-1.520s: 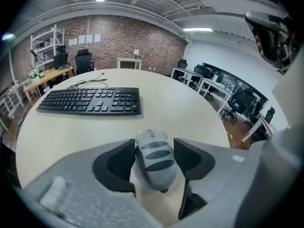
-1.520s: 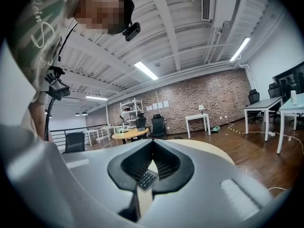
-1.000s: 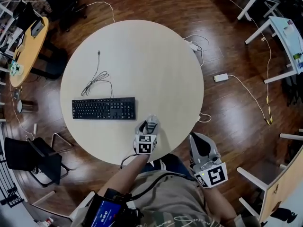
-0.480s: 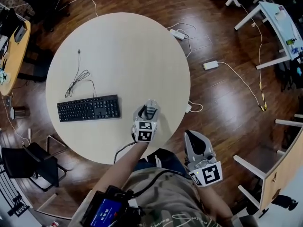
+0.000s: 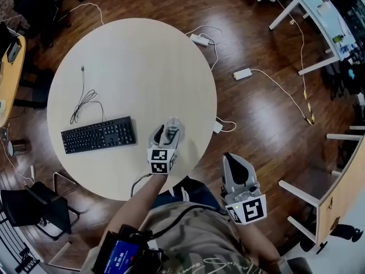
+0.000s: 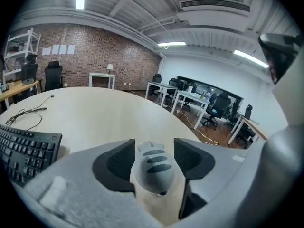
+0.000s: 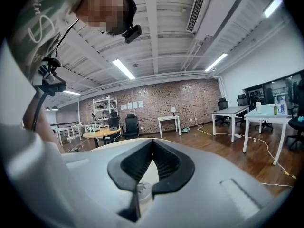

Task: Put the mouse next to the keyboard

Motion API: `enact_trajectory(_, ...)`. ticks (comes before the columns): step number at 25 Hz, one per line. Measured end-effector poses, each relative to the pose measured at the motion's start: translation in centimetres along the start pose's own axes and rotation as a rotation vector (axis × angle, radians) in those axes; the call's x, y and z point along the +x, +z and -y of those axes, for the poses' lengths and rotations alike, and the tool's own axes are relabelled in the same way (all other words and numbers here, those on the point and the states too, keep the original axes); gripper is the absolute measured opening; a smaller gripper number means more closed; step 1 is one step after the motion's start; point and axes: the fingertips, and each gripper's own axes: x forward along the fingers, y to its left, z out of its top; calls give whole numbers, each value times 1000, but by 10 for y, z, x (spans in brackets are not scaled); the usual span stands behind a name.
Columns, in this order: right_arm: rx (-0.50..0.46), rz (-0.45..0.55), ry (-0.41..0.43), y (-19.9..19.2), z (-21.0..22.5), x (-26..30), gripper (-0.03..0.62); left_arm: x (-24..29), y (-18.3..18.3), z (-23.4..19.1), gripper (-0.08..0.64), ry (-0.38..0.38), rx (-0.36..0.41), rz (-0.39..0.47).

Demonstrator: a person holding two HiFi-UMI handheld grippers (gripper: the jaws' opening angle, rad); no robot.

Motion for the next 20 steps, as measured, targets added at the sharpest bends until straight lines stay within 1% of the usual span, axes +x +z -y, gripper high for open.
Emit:
enact_trajectory(3, 47, 15, -17, 4, 3, -2, 5, -23, 15, 10, 264, -49, 81, 74)
enact_trajectory(5, 63, 41, 3, 14, -7, 1, 5, -48, 28, 11, 264, -68, 97, 139)
enact_trajectory(7, 56, 60, 41, 23, -22, 5, 5, -80, 45, 12, 264, -89, 67, 204)
enact_trajectory(9, 44, 71, 84, 29, -38, 9, 5, -118, 68, 11, 262, -91, 31, 293)
enact_trajectory(12, 23, 80, 152, 32, -68, 20, 5, -184, 99, -2, 255, -43, 4, 425)
enact_trajectory(15, 13, 108, 222, 45, -112, 30, 5, -254, 120, -27, 195, 42, 8, 511)
enact_trajectory(16, 9, 122, 247, 51, -128, 32, 5, -275, 124, -35, 157, 60, 3, 531)
enact_trajectory(18, -9, 147, 302, 62, -160, 38, 5, -311, 132, -50, 38, 65, -29, 569)
enact_trajectory(20, -38, 161, 372, 68, -194, 48, 5, -343, 140, -67, 2, 71, -73, 621)
